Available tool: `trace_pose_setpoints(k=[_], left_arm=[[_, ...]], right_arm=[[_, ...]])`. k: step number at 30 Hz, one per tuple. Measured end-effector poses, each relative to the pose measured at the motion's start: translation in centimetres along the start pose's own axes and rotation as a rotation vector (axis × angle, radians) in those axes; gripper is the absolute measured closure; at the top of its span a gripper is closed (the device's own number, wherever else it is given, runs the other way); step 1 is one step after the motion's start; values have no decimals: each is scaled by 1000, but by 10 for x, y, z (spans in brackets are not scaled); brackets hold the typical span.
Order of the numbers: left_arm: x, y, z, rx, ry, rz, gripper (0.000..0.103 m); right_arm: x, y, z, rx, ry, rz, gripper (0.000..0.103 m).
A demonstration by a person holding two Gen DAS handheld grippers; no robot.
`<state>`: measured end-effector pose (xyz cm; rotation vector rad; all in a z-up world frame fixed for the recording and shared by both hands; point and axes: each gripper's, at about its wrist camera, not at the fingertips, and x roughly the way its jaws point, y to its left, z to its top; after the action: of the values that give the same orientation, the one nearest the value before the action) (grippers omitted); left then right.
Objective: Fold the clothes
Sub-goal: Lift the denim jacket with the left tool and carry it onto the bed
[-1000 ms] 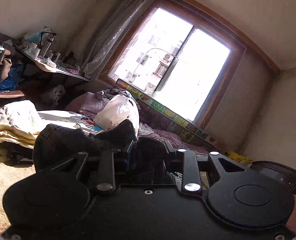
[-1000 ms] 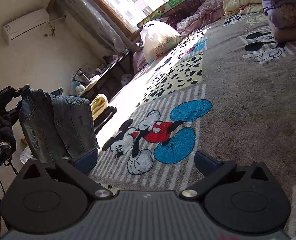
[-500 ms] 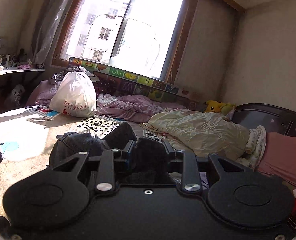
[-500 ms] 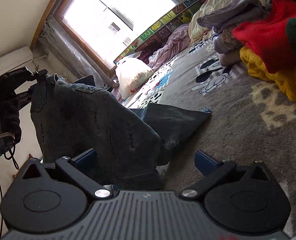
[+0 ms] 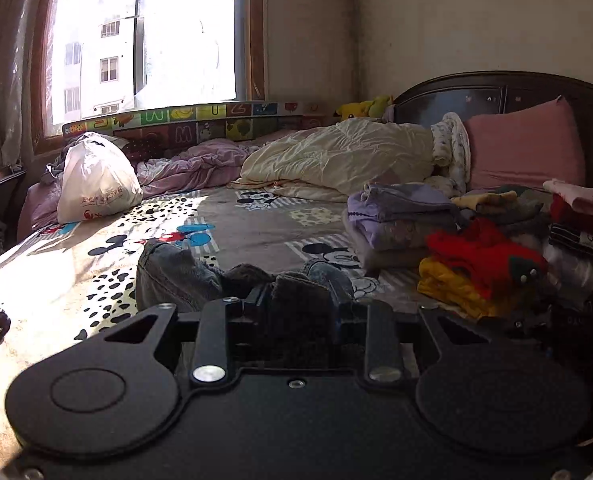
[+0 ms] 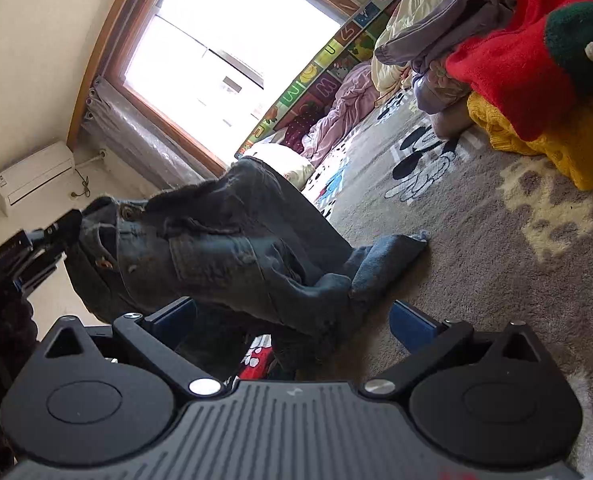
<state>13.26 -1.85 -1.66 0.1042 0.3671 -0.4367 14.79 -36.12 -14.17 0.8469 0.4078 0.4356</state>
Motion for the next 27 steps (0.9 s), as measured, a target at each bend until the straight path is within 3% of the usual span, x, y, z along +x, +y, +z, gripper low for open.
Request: trace_pose_setpoints(k=[5,8,10,13,15,16,20,24,27], left_arm=[[-21,-32,-82,44,167,-60,75],[-25,-53,-114,133,269,-74,75],[-25,-59,-128,155,323,-104,74],[-25,-65,-137,181,397,-144,63],[-30,-65,-136,173,400,-136,56],[-35,-60,-134,135,397,-133,50],[-62,-24,-118,-119,311,-97,48],[-87,19,-104,-361,181,41,36],[-81,41,-93,-438,165,130,33]], right_arm=[[4,3,-3,-9,2,-4,0],[6,10,-7,-29,11,-5,0],[8,14,-9,-40,16,-8,0],[12,20,-13,-65,30,-9,1],[14,26,-17,-89,44,-12,1],[15,29,-19,-101,51,-13,1],[17,39,-25,-156,69,-15,1],[17,43,-27,-177,81,-9,1],[18,45,-30,-175,90,-6,1]])
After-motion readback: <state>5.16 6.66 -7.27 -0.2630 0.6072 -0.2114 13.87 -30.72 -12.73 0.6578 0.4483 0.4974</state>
